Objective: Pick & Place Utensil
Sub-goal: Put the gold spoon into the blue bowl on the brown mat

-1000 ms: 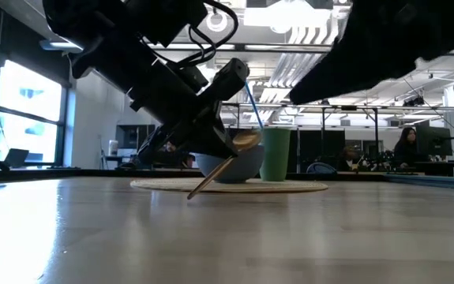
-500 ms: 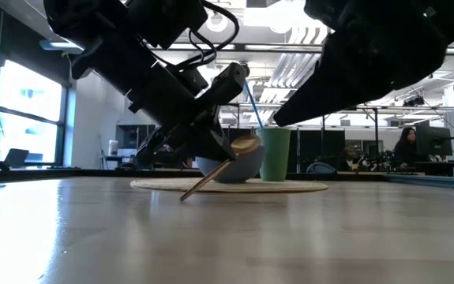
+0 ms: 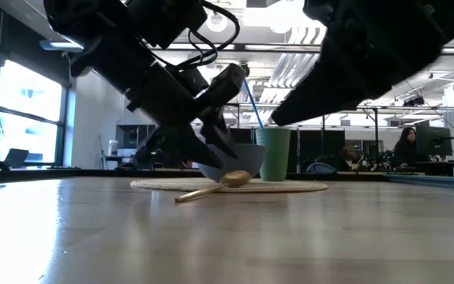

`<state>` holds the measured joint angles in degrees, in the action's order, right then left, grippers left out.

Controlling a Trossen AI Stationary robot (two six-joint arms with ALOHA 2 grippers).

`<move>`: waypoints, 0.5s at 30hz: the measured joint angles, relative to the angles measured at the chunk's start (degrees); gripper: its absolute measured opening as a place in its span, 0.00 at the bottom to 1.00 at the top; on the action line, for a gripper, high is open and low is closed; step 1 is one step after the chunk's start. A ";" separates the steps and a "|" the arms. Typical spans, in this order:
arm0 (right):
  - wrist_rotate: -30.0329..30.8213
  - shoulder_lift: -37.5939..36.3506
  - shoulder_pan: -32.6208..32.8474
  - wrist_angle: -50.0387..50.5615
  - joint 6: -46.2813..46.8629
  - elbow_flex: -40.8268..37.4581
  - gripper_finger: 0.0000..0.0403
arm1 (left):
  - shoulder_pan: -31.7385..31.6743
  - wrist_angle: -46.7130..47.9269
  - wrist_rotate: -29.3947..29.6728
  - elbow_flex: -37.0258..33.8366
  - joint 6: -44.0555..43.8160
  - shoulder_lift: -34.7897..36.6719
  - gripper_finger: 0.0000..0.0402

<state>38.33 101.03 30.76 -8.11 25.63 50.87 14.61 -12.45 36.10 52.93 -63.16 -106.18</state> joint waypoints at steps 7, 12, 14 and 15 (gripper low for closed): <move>7.04 0.84 -0.07 -2.45 5.63 0.69 0.52 | 0.83 14.55 0.27 0.00 5.14 8.30 0.34; 7.07 8.14 -2.12 -1.89 6.49 8.21 0.51 | 3.47 30.83 0.73 -0.16 5.96 15.04 0.34; 7.23 11.85 -3.29 0.96 9.26 13.26 0.51 | 4.40 36.73 0.61 -0.12 6.11 17.20 0.34; 7.90 13.79 -3.94 4.09 11.67 16.25 0.51 | 4.87 40.75 0.54 -0.07 5.90 18.38 0.34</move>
<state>46.23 114.83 26.83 -4.02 37.30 67.12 19.48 28.30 36.64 52.86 -57.26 -87.80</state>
